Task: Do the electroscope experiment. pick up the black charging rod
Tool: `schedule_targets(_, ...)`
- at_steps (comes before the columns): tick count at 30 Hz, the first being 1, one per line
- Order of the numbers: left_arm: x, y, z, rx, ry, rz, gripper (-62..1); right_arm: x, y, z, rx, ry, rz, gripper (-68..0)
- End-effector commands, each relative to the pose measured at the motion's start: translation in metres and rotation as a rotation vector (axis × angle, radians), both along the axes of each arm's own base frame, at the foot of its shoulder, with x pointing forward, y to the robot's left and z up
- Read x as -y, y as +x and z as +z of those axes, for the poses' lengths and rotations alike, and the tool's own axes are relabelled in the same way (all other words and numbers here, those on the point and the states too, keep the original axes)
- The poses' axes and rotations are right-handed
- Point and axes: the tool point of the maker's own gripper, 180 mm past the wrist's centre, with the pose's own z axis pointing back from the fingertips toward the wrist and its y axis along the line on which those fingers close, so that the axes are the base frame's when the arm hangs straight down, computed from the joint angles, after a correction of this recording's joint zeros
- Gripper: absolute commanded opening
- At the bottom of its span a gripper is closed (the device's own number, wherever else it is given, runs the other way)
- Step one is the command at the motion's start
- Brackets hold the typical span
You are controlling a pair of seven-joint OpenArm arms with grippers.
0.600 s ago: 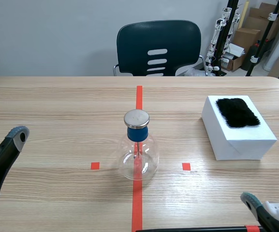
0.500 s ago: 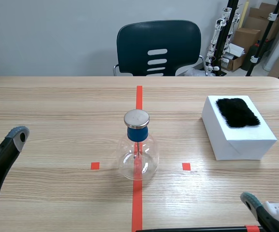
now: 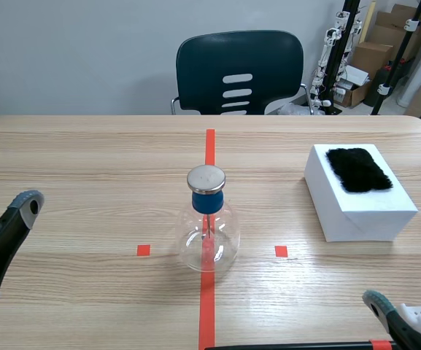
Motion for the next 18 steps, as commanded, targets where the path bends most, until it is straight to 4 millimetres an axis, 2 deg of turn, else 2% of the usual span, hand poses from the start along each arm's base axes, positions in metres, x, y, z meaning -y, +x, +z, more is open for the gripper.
schedule_targets(1, 0.004, 0.000, 0.010, 0.032, -0.021, -0.012, 1.4, -0.001, 0.004, 0.006, 0.033, -0.008, 0.017, -5.0)
schedule_targets(11, 0.005, 0.006, 0.012, 0.050, -0.029, -0.015, 1.4, -0.003, 0.001, -0.002, 0.023, -0.112, 0.118, -5.0)
schedule_targets(15, 0.002, 0.010, -0.011, 0.000, -0.061, -0.003, 1.4, -0.002, 0.004, -0.004, -0.008, -0.147, 0.165, -4.9)
schedule_targets(18, -0.002, 0.011, -0.028, -0.024, -0.095, -0.003, 1.4, -0.003, 0.005, -0.012, -0.081, -0.219, 0.230, -4.9)
